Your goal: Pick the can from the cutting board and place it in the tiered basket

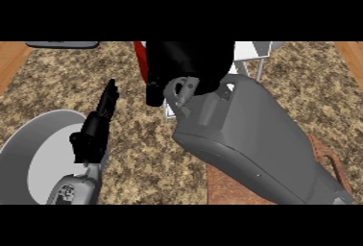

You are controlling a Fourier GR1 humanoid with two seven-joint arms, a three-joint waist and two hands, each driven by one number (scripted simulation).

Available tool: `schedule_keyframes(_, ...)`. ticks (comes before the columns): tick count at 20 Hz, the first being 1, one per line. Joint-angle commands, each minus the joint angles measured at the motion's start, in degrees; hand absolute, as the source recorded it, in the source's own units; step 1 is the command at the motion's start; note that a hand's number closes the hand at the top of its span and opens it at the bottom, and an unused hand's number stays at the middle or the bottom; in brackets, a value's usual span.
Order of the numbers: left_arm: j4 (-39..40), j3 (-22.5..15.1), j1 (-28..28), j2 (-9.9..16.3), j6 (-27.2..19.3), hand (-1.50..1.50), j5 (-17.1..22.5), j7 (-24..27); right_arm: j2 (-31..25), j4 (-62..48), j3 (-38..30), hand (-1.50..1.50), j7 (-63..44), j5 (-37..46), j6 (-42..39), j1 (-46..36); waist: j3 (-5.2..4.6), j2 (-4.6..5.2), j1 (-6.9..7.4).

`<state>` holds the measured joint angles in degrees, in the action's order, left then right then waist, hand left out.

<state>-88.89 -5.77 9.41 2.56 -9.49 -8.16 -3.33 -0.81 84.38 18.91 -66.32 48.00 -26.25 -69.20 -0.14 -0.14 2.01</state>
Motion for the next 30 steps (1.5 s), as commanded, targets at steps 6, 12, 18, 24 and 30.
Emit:
schedule_keyframes(6,1.2,-0.8,0.6,-1.8,-1.6,0.00,-1.4,0.6,0.8,-16.4,-2.7,1.50,-3.9,4.6,5.3,-7.9,0.06,0.26,-0.79)
schedule_keyframes(12,-2.4,0.8,-0.4,0.1,-0.2,0.00,-0.2,-0.8,-0.9,-25.1,-7.3,1.50,6.3,9.7,7.2,-8.1,0.10,0.24,-1.04)
schedule_keyframes(18,-4.2,-0.2,-0.8,-0.5,-1.0,0.00,-1.2,-2.0,-0.8,-29.5,-13.9,1.50,7.3,9.9,16.0,-4.3,0.15,0.42,-0.48)
schedule_keyframes(24,-2.1,2.0,1.7,0.0,-1.0,0.00,-0.6,-2.4,0.8,-29.2,-18.5,-1.50,10.8,5.3,25.3,-2.5,0.14,0.38,-1.00)
schedule_keyframes(30,0.3,0.1,-2.4,-1.4,-1.1,0.00,-1.3,2.2,-1.2,-22.1,-24.3,-1.50,11.9,3.8,33.0,-1.0,0.15,0.22,-1.88)
